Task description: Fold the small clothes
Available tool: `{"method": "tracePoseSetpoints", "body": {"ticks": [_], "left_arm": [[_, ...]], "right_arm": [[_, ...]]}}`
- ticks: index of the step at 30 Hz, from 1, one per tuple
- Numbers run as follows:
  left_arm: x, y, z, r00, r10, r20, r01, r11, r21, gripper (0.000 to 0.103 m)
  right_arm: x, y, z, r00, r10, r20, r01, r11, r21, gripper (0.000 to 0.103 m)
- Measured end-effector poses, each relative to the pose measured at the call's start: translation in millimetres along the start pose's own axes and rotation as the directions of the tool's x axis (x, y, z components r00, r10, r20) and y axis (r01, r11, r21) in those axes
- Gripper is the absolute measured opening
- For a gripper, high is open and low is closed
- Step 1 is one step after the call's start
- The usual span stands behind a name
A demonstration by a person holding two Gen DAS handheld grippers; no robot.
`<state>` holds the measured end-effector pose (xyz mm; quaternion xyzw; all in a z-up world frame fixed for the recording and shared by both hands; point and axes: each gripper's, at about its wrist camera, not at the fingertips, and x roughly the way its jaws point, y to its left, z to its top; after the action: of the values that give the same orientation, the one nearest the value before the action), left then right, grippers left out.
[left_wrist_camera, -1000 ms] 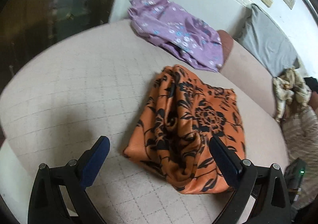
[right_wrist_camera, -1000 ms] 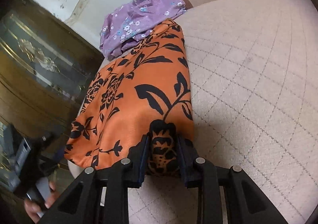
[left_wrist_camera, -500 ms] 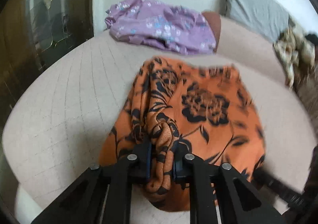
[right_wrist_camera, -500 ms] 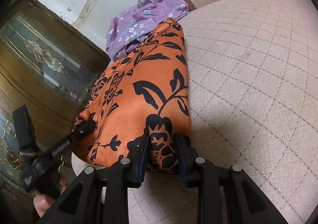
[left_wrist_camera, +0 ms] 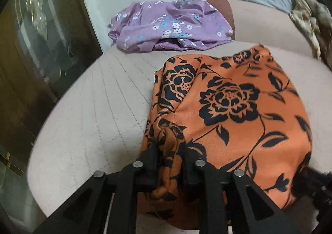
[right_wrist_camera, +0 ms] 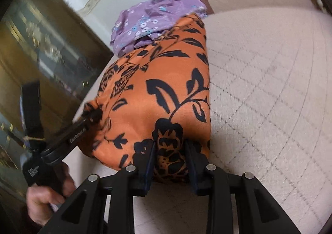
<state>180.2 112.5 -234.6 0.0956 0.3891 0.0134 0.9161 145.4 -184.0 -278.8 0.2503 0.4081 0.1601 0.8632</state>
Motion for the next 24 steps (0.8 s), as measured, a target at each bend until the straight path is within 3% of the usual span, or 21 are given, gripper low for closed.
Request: {"method": "tracePoseSetpoints", "body": {"ticks": [3, 5, 7, 9, 11, 12, 13, 15, 16, 18, 20, 22, 23, 24], "left_arm": [[-13, 23, 5, 0.992, -0.120, 0.024, 0.123, 0.980, -0.157, 0.026], [-18, 45, 3, 0.989, -0.137, 0.050, 0.146, 0.956, -0.255, 0.037], [-27, 54, 4, 0.988, -0.118, 0.096, 0.143, 0.942, -0.305, 0.038], [-42, 53, 5, 0.985, -0.064, 0.163, 0.111, 0.949, -0.295, 0.038], [-65, 46, 7, 0.963, -0.026, 0.267, 0.095, 0.964, -0.250, 0.040], [-67, 43, 11, 0.953, -0.029, 0.300, 0.103, 0.967, -0.234, 0.046], [-76, 38, 11, 0.939, -0.039, 0.342, 0.116, 0.971, -0.210, 0.061], [-82, 31, 11, 0.930, -0.052, 0.365, 0.126, 0.975, -0.181, 0.077], [-80, 28, 12, 0.933, -0.062, 0.356, 0.131, 0.976, -0.174, 0.077], [-63, 20, 13, 0.958, -0.098, 0.268, 0.142, 0.979, -0.149, 0.077], [-28, 13, 14, 0.996, -0.031, 0.083, 0.040, 0.993, -0.110, 0.077], [0, 18, 6, 0.997, -0.023, -0.071, 0.014, 0.991, -0.130, 0.078], [8, 33, 2, 0.988, -0.114, -0.104, 0.087, 0.967, -0.240, 0.078], [9, 42, 0, 0.983, -0.159, -0.094, 0.123, 0.944, -0.305, 0.079]], "right_arm": [[-3, -4, 3, 1.000, 0.004, -0.013, -0.004, 1.000, 0.016, 0.034], [-4, -7, 3, 1.000, 0.011, -0.022, -0.010, 1.000, 0.019, 0.034], [-4, -7, 1, 1.000, 0.007, -0.023, -0.007, 1.000, 0.005, 0.034], [-6, -5, 1, 1.000, -0.009, -0.024, 0.009, 1.000, -0.011, 0.034], [-12, -4, 3, 0.999, -0.008, -0.038, 0.008, 1.000, 0.001, 0.033], [-16, -6, 4, 0.999, 0.009, -0.044, -0.008, 1.000, 0.015, 0.035], [-21, -8, 7, 0.998, 0.030, -0.048, -0.028, 0.999, 0.030, 0.035], [-35, -10, 16, 0.997, 0.068, -0.023, -0.067, 0.997, 0.036, 0.035], [-44, -10, 21, 0.997, 0.078, 0.008, -0.078, 0.997, 0.028, 0.035], [-59, -7, 35, 0.994, 0.089, 0.067, -0.090, 0.996, 0.007, 0.035], [-65, -3, 55, 0.991, 0.097, 0.094, -0.096, 0.995, -0.009, 0.035], [-62, -1, 75, 0.993, 0.062, 0.104, -0.061, 0.998, -0.008, 0.035], [-58, -2, 85, 0.993, 0.049, 0.106, -0.049, 0.999, -0.005, 0.035], [-54, -4, 91, 0.994, 0.038, 0.106, -0.038, 0.999, 0.001, 0.035]]}}
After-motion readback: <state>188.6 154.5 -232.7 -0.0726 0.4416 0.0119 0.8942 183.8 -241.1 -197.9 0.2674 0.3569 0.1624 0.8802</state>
